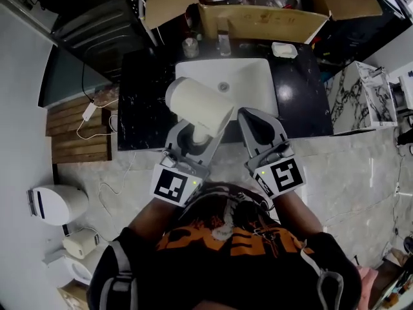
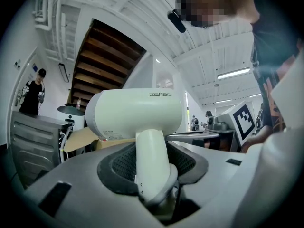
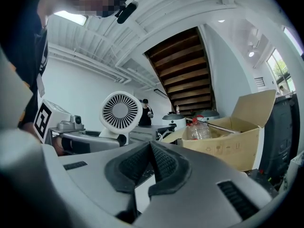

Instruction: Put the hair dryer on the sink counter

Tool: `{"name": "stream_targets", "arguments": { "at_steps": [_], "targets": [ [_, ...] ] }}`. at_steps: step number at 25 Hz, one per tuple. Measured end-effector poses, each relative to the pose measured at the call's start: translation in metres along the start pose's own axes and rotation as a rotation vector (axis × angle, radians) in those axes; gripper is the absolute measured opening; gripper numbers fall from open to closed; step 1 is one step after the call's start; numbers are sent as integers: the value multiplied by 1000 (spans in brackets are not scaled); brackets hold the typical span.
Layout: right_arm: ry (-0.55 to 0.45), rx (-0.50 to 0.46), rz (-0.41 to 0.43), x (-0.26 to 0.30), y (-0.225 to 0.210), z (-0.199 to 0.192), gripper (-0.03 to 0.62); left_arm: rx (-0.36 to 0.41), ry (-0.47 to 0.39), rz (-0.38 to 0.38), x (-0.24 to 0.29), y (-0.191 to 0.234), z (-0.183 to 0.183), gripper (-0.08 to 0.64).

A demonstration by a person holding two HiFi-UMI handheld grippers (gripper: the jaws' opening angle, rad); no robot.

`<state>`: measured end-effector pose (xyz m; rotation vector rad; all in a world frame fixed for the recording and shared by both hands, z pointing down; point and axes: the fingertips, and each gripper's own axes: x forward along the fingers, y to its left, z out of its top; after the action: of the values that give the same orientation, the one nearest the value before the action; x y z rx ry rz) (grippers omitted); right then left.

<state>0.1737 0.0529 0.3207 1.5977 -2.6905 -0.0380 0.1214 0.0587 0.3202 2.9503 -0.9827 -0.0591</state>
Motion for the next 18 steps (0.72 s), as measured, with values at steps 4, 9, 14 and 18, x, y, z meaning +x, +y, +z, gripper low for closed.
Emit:
{"name": "stream_targets", "arguments": {
  "at_steps": [4,9,14,18],
  "targets": [
    [0,9,-8,30,1,1,14,8,-9,-35,10,15,0,196],
    [35,-3,-5,58,2,-8,14,-16,-13,-37,15,44,0,196],
    [38,22,-34,88,3,-10,14,-20,-2,-37,13,77,-5,196],
    [68,22,-46,107,5,-20,14,-23,11,-38,10,100,-13,196]
  ]
}}
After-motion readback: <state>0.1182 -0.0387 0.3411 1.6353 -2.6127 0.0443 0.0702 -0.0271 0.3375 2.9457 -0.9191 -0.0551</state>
